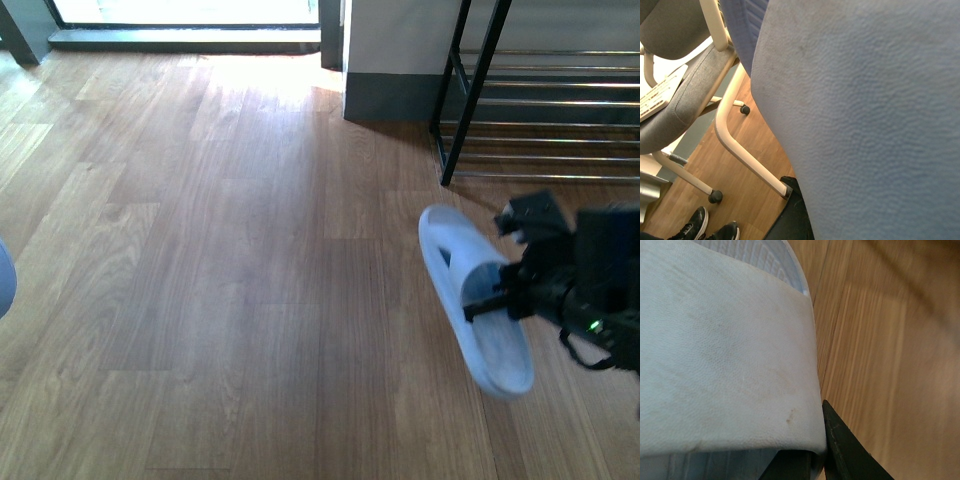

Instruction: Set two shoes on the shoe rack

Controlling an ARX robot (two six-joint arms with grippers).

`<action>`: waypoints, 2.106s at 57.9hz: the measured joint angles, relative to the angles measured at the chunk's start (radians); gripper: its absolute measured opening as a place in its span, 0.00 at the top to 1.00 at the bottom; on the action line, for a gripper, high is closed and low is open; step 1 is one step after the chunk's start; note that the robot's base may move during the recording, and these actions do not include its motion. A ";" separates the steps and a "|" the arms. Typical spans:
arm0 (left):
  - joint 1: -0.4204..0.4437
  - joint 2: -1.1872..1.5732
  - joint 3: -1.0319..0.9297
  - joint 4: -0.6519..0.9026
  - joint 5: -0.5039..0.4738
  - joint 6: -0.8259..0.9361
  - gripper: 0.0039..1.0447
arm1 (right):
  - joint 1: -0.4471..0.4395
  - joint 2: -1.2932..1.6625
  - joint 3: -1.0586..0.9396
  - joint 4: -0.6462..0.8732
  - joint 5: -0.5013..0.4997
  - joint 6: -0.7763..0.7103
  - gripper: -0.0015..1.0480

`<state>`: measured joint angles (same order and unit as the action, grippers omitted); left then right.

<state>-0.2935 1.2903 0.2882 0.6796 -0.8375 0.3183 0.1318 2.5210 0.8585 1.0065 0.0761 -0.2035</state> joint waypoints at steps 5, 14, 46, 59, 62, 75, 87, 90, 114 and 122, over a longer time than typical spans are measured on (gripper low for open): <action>0.000 0.000 0.000 0.000 0.000 0.000 0.98 | -0.009 -0.272 -0.149 -0.012 -0.075 -0.047 0.98; 0.000 0.000 0.000 0.000 0.000 0.000 0.98 | -0.017 -0.671 -0.340 -0.143 -0.156 -0.095 0.98; 0.000 0.000 0.000 0.000 0.000 0.000 0.98 | 0.070 -1.995 -0.684 -0.792 -0.232 -0.151 0.98; 0.000 0.000 0.000 0.000 0.000 0.000 0.98 | 0.071 -2.024 -0.683 -0.795 -0.227 -0.153 0.98; 0.000 0.000 0.000 0.000 -0.001 0.000 0.98 | 0.071 -2.024 -0.684 -0.795 -0.227 -0.153 0.98; 0.002 0.000 0.000 0.000 0.000 0.000 0.98 | 0.072 -2.025 -0.684 -0.795 -0.227 -0.153 0.98; 0.002 -0.001 0.000 0.000 0.000 0.000 0.98 | 0.072 -2.026 -0.684 -0.795 -0.227 -0.153 0.98; 0.002 -0.001 0.000 0.000 -0.001 0.000 0.98 | 0.072 -2.026 -0.684 -0.795 -0.227 -0.153 0.98; 0.001 0.000 0.000 0.000 0.002 0.000 0.98 | 0.072 -2.026 -0.684 -0.795 -0.226 -0.153 0.98; -0.002 0.000 0.000 0.000 0.003 0.000 0.98 | 0.072 -2.026 -0.684 -0.795 -0.223 -0.153 0.98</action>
<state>-0.2955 1.2903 0.2882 0.6796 -0.8349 0.3187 0.2039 0.4946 0.1741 0.2111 -0.1471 -0.3569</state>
